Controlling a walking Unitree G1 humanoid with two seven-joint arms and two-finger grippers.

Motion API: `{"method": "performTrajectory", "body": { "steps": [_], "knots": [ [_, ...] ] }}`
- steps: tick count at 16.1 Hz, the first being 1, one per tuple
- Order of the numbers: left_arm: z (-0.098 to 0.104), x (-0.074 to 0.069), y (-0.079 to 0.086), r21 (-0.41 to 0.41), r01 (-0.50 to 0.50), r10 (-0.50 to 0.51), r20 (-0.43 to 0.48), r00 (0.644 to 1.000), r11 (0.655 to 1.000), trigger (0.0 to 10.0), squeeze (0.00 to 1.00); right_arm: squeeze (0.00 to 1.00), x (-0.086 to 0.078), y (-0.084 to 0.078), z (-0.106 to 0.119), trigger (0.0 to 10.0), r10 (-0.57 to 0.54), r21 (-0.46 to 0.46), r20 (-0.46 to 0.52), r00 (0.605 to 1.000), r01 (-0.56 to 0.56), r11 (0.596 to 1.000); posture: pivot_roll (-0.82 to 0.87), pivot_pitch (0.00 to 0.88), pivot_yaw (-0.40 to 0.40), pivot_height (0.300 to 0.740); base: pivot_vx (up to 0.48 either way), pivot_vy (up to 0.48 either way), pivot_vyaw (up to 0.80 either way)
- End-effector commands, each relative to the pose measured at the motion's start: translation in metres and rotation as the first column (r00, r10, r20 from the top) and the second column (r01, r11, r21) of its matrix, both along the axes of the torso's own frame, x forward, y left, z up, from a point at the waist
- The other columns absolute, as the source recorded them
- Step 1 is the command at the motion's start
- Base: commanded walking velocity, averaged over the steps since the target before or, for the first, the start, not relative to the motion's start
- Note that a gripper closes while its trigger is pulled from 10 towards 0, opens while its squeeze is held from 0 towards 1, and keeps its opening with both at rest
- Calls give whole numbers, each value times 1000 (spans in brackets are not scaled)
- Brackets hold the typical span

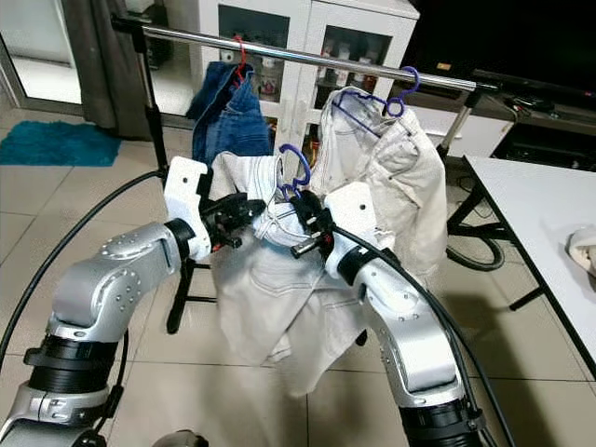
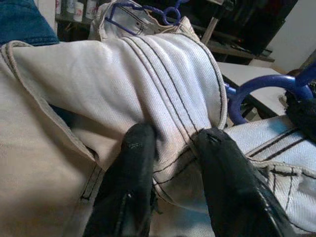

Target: Hang hanger

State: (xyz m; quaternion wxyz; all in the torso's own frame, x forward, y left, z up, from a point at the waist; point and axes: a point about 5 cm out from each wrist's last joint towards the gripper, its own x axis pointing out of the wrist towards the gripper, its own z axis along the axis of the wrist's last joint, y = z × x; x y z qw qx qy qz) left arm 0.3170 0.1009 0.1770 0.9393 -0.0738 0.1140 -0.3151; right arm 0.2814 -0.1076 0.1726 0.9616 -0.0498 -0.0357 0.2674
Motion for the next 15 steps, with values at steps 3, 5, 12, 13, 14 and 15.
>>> {"method": "performTrajectory", "body": {
  "steps": [3,5,12,13,14,15],
  "knots": [
    [1,1,-3,-19,9,-10,-4,1000,1000,0,0,0,1,-1,23,0,-3,17,115,993,1,1000,100,0,-121,740,0,0,0],
    [1,1,-3,-32,16,-16,-8,1000,999,0,0,0,1,-1,24,0,-2,16,117,993,0,1000,100,0,-121,740,0,0,0],
    [21,-12,-15,-138,181,-168,103,980,974,3882,0,0,1,-2,21,0,0,1,106,994,0,1000,97,0,-117,740,0,0,0],
    [23,-14,-17,-141,207,-193,108,975,968,10000,0,0,1,-2,21,0,0,1,106,994,0,1000,97,0,-117,740,0,0,0],
    [22,-15,-18,-109,231,-218,118,969,967,10000,1000,0,1,-2,21,0,0,1,106,994,0,1000,97,0,-117,740,0,0,0],
    [20,-19,-19,-71,261,-252,119,960,963,10000,1000,0,1,-1,21,0,0,2,106,994,0,1000,100,0,-113,740,0,0,0]
  ]
}}
